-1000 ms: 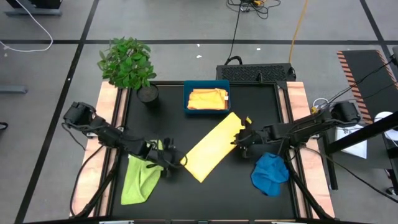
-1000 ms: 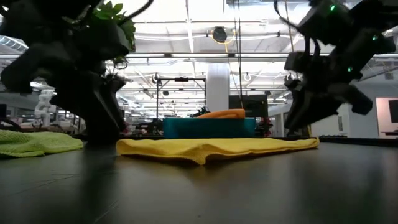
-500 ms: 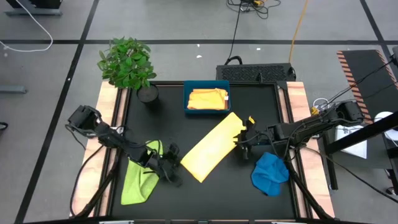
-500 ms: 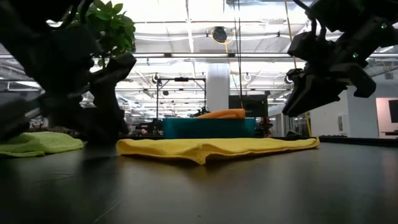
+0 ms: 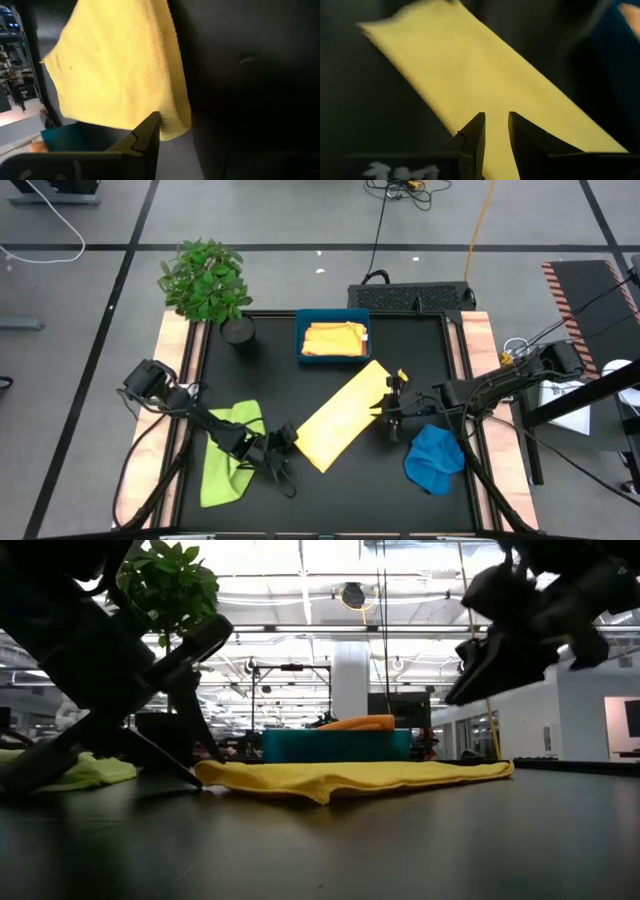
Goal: Fold microfiber towels
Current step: Fold the yellow microfiber towel
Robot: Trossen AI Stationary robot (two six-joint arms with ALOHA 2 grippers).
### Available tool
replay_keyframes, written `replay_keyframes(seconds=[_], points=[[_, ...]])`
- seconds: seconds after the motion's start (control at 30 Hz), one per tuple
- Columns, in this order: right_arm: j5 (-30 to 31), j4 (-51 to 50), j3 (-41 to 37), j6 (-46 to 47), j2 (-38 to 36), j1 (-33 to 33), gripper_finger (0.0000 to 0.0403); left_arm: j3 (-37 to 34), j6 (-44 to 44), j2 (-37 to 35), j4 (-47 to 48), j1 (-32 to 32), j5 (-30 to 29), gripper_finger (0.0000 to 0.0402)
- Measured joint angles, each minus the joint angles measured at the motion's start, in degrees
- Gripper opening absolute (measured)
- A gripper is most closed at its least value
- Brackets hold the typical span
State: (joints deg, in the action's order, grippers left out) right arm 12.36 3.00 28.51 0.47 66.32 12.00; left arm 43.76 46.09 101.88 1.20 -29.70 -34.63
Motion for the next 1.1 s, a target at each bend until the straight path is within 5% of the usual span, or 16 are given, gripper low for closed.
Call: replay_keyframes(seconds=[0.33,0.5,0.8,1.1], points=[[-2.2,9.0,0.0,2.4,2.1,5.8,0.0075,0.4,0.0,0.1,0.2,0.0,-0.4,0.0088],[-5.8,20.8,0.0,3.4,10.1,7.9,0.0075,0.4,-2.8,0.2,-1.4,0.5,-0.5,0.0015],[-7.7,34.5,0.0,3.1,23.0,9.0,0.0081,5.0,-11.9,0.4,1.9,1.2,2.3,0.0005],[-6.9,42.3,0.1,0.5,29.2,11.7,0.0191,13.5,-30.0,0.3,13.5,6.3,14.8,0.0005]])
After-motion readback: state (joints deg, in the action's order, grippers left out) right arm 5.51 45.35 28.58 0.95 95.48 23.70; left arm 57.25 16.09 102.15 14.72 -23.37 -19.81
